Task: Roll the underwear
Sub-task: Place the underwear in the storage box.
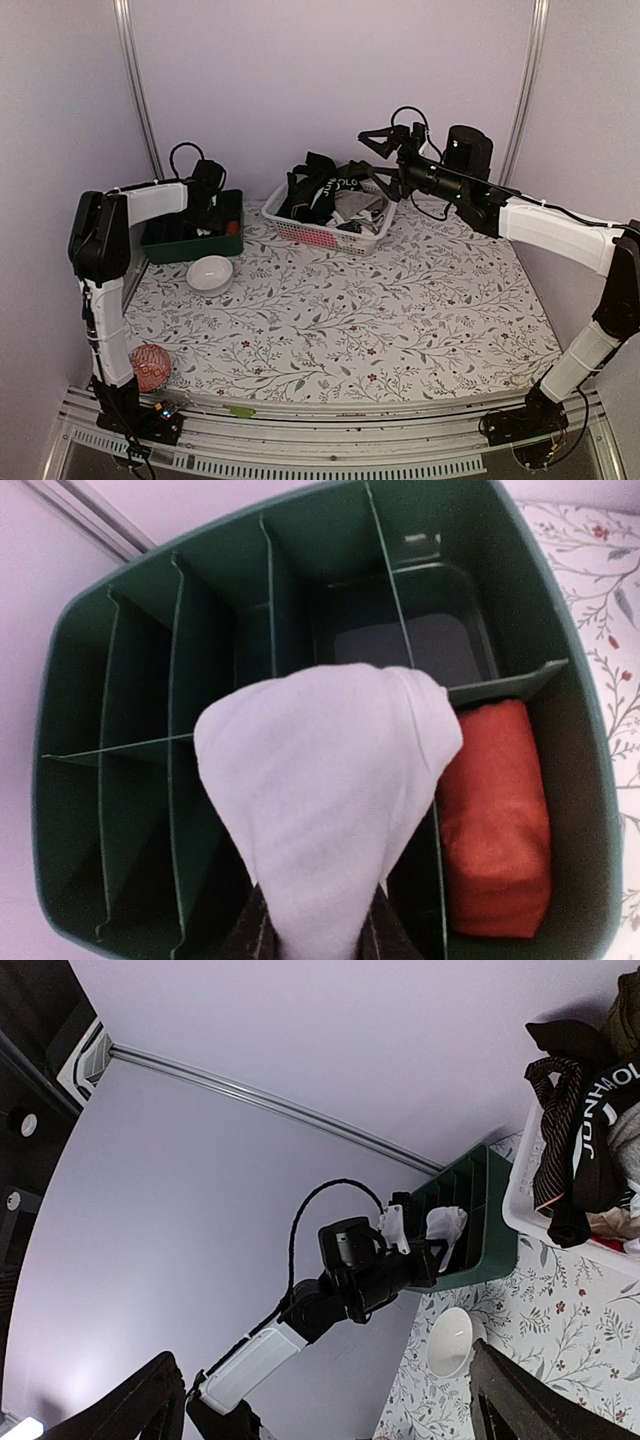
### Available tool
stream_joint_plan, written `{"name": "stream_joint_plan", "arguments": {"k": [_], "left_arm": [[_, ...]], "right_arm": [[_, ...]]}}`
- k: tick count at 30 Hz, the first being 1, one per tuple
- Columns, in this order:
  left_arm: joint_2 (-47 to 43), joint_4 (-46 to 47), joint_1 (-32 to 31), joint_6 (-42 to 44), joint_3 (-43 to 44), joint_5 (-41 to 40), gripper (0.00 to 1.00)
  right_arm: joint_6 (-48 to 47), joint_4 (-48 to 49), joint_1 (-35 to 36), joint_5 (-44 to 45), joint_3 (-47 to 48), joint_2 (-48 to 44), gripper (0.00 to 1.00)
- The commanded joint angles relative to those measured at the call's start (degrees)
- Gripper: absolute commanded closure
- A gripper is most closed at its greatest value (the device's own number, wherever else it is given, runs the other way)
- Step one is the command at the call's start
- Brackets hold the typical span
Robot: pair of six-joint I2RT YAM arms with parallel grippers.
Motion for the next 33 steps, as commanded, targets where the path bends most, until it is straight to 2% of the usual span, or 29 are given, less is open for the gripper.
{"name": "stream_joint_plan", "arguments": {"k": [1,4,8,18,26,33], "left_arm": [[-6.4,0.5,0.9,1.4,0.8,-4.9,1.00],[-6.9,0.8,0.8,2.2,0.0,-10.5,1.00],[-5.2,1.9,0.6,5.1,-1.2,-13.6,1.00],[2.1,-2.9,-1.6,6.6,3.3,-12.8,1.00],[2.9,-5.6,-4.2,6.7,4.5,-5.9,1.00],[5.9,-9.0,-2.6,4.1,7.4,3.5,1.00]], "right_arm": [[-1.2,-0.7,-0.3,0.1,2.4,1.1,0.01],[-1.3,-0.9,-0.2,-0.2,2.4,1.3,0.01],[-1.3,-1.2,-0.3,-0.2,2.0,1.3,0.01],[-1.4,-1.6,-0.3,0.3,0.7,0.2,0.01],[-1.5,-1.7,-0.8,0.4,-0.2,-0.9,0.01],[-1.6,-1.8,-1.1,0.2,-0.7,-1.3,0.01]]}}
